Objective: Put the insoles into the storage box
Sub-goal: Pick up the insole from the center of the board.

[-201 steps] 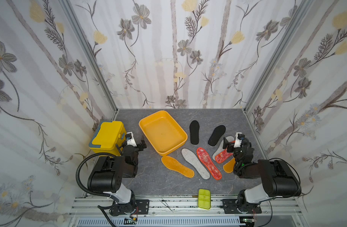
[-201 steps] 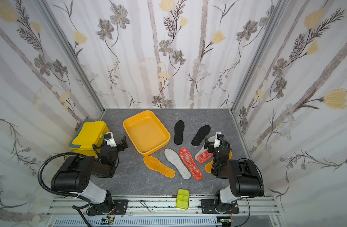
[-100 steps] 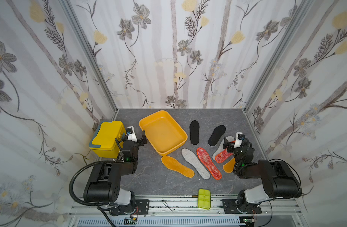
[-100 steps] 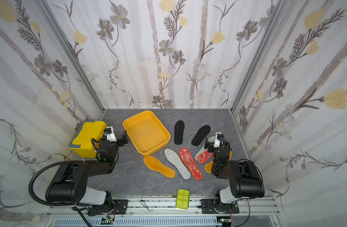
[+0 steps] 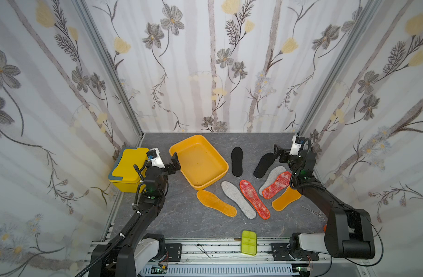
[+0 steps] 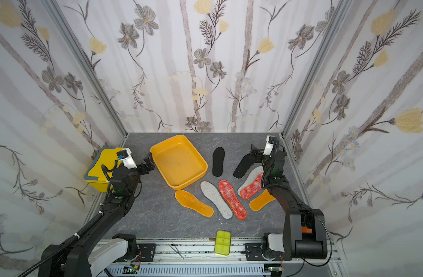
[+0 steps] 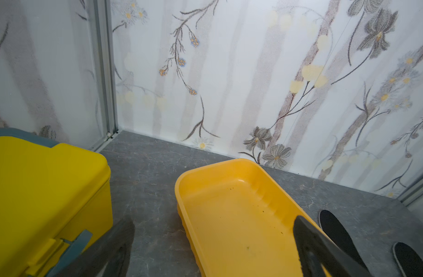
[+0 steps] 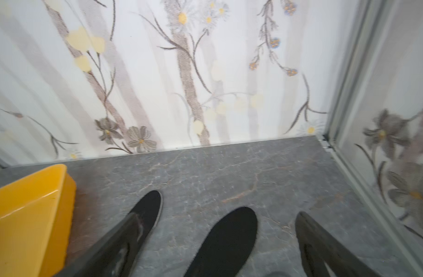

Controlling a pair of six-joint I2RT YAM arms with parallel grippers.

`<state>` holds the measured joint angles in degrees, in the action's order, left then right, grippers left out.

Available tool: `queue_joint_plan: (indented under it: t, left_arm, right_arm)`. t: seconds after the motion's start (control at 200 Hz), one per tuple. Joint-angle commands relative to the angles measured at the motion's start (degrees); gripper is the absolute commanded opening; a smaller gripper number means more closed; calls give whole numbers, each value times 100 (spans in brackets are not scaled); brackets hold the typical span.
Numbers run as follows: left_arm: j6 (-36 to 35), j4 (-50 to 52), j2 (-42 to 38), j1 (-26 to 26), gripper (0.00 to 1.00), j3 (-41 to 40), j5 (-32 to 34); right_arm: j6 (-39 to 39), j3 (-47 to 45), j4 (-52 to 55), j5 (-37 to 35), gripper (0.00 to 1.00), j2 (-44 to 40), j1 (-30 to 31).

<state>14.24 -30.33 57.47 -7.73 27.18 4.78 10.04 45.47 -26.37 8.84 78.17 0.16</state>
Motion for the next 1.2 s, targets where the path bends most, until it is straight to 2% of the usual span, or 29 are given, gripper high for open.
queue_joint_plan:
  t: [0.0, 0.075, 0.18, 0.27, 0.36, 0.495, 0.634, 0.749, 0.979, 1.194]
  left_arm:
    - [861, 823, -237, -173, 100, 60, 37]
    - [1227, 1027, -341, -280, 100, 70, -128]
    - [1690, 1257, -369, -402, 100, 95, -328]
    - [2100, 1337, -257, -497, 100, 111, -482]
    - [2219, 1384, 10, -610, 100, 308, -1170]
    - [2482, 1728, 357, -882, 100, 659, -1298]
    - [2825, 2038, 361, -1132, 100, 814, -845]
    - [3015, 2524, 335, -1197, 100, 1060, -819]
    - [3577, 3753, 443, -1208, 100, 1496, -411]
    - [3875, 3879, 631, -1226, 100, 1531, -475]
  right_arm:
    - [533, 909, 2299, 579, 100, 427, 312]
    - [687, 1420, 2755, 487, 99, 776, 695]
    - [1064, 1880, 2922, 178, 93, 1272, 1113]
    - [1351, 2085, 2876, 127, 87, 1802, 1231]
    - [1594, 2274, 2884, 163, 82, 2224, 1279]
    - [1627, 2616, 2926, 153, 73, 2802, 1482]
    - [1537, 3168, 3366, -149, 69, 3414, 1764]
    - [1558, 3396, 3558, -309, 67, 3677, 1901]
    - [1463, 3448, 3849, -541, 63, 3802, 2013]
    - [1378, 3422, 3947, -529, 58, 3832, 2054]
